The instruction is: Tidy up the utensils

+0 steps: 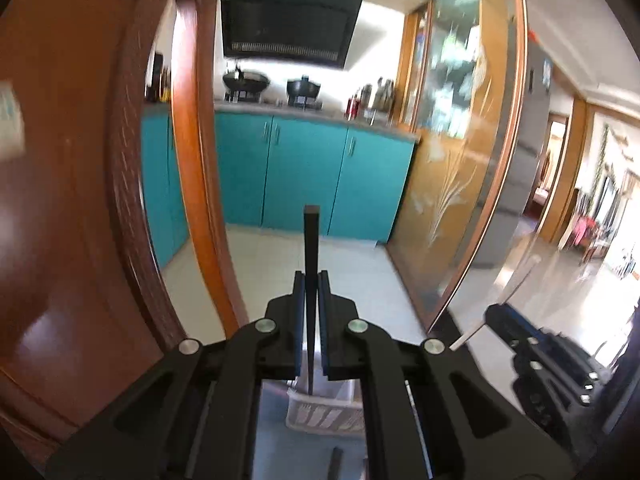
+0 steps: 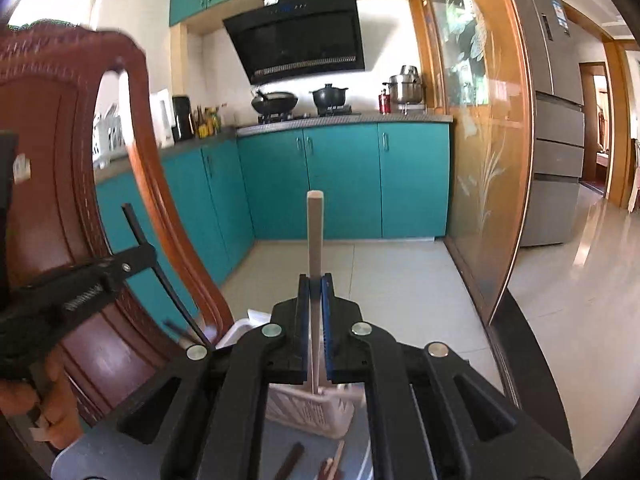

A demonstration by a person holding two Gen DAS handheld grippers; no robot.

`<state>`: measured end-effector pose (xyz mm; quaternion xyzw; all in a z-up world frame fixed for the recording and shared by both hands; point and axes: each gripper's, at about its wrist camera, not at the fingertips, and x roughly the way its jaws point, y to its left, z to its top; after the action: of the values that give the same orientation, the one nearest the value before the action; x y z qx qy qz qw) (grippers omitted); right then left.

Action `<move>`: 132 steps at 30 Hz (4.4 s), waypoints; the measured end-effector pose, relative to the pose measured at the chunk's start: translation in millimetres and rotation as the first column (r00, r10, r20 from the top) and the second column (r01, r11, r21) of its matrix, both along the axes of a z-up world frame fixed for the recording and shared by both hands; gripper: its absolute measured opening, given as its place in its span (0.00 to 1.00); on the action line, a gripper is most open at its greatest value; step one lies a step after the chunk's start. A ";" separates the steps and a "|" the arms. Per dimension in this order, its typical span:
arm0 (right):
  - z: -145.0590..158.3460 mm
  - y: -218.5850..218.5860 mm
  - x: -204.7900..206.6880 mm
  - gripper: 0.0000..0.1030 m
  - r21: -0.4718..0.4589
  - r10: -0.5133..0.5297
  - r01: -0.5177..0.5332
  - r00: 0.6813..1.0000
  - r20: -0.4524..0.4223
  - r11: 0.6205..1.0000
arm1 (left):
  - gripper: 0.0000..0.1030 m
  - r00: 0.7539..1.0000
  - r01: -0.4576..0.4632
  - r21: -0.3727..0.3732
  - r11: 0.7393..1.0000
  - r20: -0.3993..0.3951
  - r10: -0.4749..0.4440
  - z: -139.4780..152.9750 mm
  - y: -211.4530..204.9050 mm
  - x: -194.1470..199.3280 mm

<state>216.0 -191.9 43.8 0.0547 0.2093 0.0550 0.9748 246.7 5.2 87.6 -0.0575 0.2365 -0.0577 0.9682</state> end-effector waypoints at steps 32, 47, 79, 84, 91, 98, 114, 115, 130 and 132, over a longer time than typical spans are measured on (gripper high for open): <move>-207.4 26.9 -72.4 0.31 0.017 0.111 -0.129 0.773 -0.625 0.992 | 0.24 0.896 0.096 0.011 0.995 -0.436 -0.081 -217.2 -2.6 -116.3; -201.6 20.4 -79.0 0.06 -0.044 0.083 -0.132 0.815 -0.573 0.990 | 0.36 0.854 0.137 -0.001 0.991 -0.506 -0.119 -245.4 -17.9 -128.7; -212.7 -19.1 -97.1 0.06 -0.055 -0.013 -0.022 0.819 -0.573 0.998 | 0.52 0.843 0.192 0.053 0.980 -0.520 -0.137 -262.4 -35.5 -130.0; -211.4 -28.0 -99.2 0.06 -0.047 -0.029 0.002 0.816 -0.578 0.999 | 0.55 0.844 0.195 0.057 0.979 -0.518 -0.138 -262.4 -37.2 -130.6; -212.8 -29.8 -99.4 0.06 -0.046 -0.030 0.004 0.815 -0.578 0.999 | 0.58 0.846 0.200 0.071 0.977 -0.515 -0.136 -263.0 -40.0 -130.3; -208.2 -30.1 -102.4 0.06 -0.027 -0.015 -0.001 0.820 -0.573 1.000 | 0.58 0.849 0.205 0.077 0.976 -0.511 -0.138 -263.0 -40.4 -130.7; -199.6 -37.7 -105.0 0.07 0.029 0.034 -0.021 0.826 -0.563 0.999 | 0.47 0.856 0.198 0.031 0.980 -0.492 -0.158 -244.7 -32.1 -105.1; -200.1 -37.6 -104.5 0.07 0.022 0.027 -0.018 0.826 -0.564 1.000 | 0.47 0.852 0.196 0.025 0.980 -0.499 -0.158 -246.0 -32.7 -102.8; -211.0 -41.4 -101.2 0.16 0.014 0.007 0.001 0.811 -0.584 1.000 | 0.12 0.827 0.161 -0.053 0.986 -0.538 -0.164 -254.8 -26.1 -103.4; -211.1 -41.7 -100.5 0.17 0.016 0.006 0.004 0.811 -0.585 1.000 | 0.12 0.830 0.169 -0.082 0.982 -0.525 -0.186 -246.7 -23.4 -112.0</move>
<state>115.6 -233.5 -167.3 0.0770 0.4983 0.0379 0.8628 134.7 -18.2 -159.1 -0.0643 0.4979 -0.1330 0.8546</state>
